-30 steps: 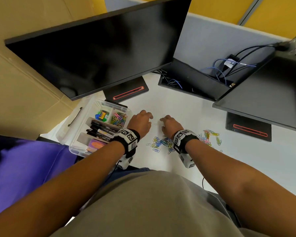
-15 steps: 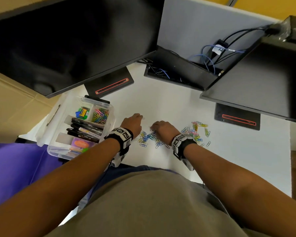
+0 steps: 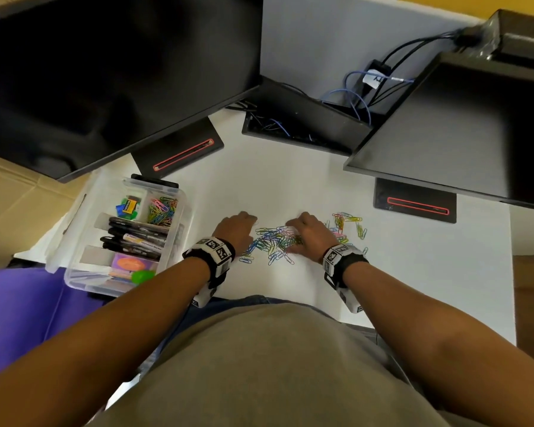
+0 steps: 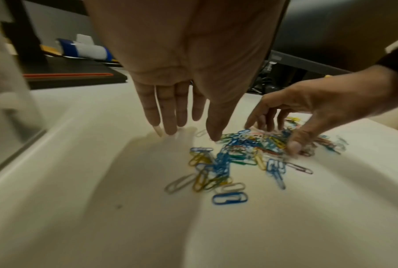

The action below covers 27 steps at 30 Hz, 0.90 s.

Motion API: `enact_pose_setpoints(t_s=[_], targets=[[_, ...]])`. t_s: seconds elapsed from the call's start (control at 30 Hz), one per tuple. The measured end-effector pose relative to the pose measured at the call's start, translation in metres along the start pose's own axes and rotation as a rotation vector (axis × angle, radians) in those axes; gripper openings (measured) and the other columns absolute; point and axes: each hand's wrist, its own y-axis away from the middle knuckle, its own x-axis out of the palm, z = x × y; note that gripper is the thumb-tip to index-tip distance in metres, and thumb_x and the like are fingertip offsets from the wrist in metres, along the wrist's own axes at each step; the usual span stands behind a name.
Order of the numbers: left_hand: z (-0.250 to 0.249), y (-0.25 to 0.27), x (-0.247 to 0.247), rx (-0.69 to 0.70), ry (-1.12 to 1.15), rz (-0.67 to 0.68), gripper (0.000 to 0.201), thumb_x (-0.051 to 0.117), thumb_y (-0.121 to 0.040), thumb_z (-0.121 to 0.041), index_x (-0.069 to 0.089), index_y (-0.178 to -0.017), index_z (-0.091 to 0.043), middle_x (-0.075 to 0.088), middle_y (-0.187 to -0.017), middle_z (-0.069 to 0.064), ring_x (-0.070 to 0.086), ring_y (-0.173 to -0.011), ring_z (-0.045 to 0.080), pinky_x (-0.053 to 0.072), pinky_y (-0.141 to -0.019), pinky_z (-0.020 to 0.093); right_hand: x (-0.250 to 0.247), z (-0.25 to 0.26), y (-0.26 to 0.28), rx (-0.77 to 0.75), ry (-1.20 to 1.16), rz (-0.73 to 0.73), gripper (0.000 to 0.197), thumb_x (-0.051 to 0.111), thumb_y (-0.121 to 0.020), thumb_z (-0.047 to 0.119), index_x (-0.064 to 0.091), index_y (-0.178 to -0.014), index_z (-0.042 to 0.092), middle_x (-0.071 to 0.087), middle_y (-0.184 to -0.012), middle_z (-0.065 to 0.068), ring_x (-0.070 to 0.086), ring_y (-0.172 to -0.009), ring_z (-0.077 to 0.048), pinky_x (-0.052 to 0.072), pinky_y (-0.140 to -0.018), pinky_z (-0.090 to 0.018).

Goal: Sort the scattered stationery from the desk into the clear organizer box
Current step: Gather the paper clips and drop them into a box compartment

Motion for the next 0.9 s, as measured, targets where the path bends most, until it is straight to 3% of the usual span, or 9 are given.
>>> enact_pose_setpoints(t_s=[0.07, 0.17, 0.33, 0.63, 0.8, 0.9], targets=[[0.006, 0.004, -0.002, -0.075, -0.022, -0.036, 0.061, 0.069, -0.085, -0.035, 0.041, -0.136, -0.013, 0.046, -0.131, 0.011, 0.053, -0.114, 0.03, 0.043, -0.094, 0.04, 0.001, 0.001, 0.0, -0.007, 0.016, 0.032, 0.082, 0.082, -0.072, 0.048, 0.049, -0.139, 0.016, 0.048, -0.119, -0.01, 0.051, -0.106, -0.028, 0.048, -0.088, -0.039], [0.015, 0.01, 0.002, -0.145, -0.036, 0.033, 0.085, 0.083, -0.07, -0.045, 0.035, -0.132, -0.011, 0.041, -0.124, 0.013, 0.054, -0.106, 0.031, 0.05, -0.086, 0.041, 0.005, 0.003, 0.0, -0.036, 0.013, 0.034, 0.086, 0.086, -0.067, 0.044, 0.047, -0.139, 0.015, 0.048, -0.119, -0.011, 0.05, -0.106, -0.03, 0.048, -0.087, -0.039], [0.007, 0.014, 0.017, -0.096, 0.007, 0.076, 0.092, 0.09, -0.064, -0.032, 0.032, -0.131, -0.009, 0.034, -0.126, 0.015, 0.059, -0.097, 0.031, 0.055, -0.082, 0.04, 0.006, 0.01, -0.001, -0.071, 0.028, 0.036, 0.081, 0.086, -0.069, 0.036, 0.048, -0.136, 0.011, 0.049, -0.119, -0.012, 0.05, -0.105, -0.03, 0.048, -0.086, -0.04], [-0.014, -0.006, 0.016, -0.043, 0.102, 0.002, 0.059, 0.08, -0.076, -0.015, 0.042, -0.12, -0.004, 0.043, -0.118, 0.014, 0.061, -0.079, 0.034, 0.05, -0.065, 0.039, 0.0, 0.026, -0.016, -0.105, -0.024, 0.053, 0.041, 0.074, -0.079, 0.01, 0.058, -0.117, 0.005, 0.053, -0.109, -0.014, 0.054, -0.099, -0.033, 0.048, -0.081, -0.041], [-0.019, -0.014, 0.02, -0.005, 0.119, -0.037, 0.033, 0.07, -0.085, -0.014, 0.049, -0.109, -0.005, 0.047, -0.11, 0.011, 0.053, -0.066, 0.028, 0.045, -0.059, 0.037, 0.0, 0.027, -0.019, -0.107, -0.033, 0.019, 0.026, 0.064, -0.088, 0.012, 0.061, -0.112, 0.003, 0.055, -0.106, -0.015, 0.055, -0.096, -0.031, 0.047, -0.078, -0.04], [-0.018, -0.016, 0.022, 0.014, 0.128, -0.069, 0.016, 0.06, -0.091, -0.013, 0.055, -0.103, -0.003, 0.048, -0.105, 0.013, 0.055, -0.069, 0.033, 0.045, -0.06, 0.041, 0.0, 0.025, -0.02, -0.099, -0.03, 0.018, 0.02, 0.062, -0.09, 0.014, 0.063, -0.107, 0.003, 0.055, -0.104, -0.014, 0.055, -0.094, -0.031, 0.046, -0.076, -0.038]])
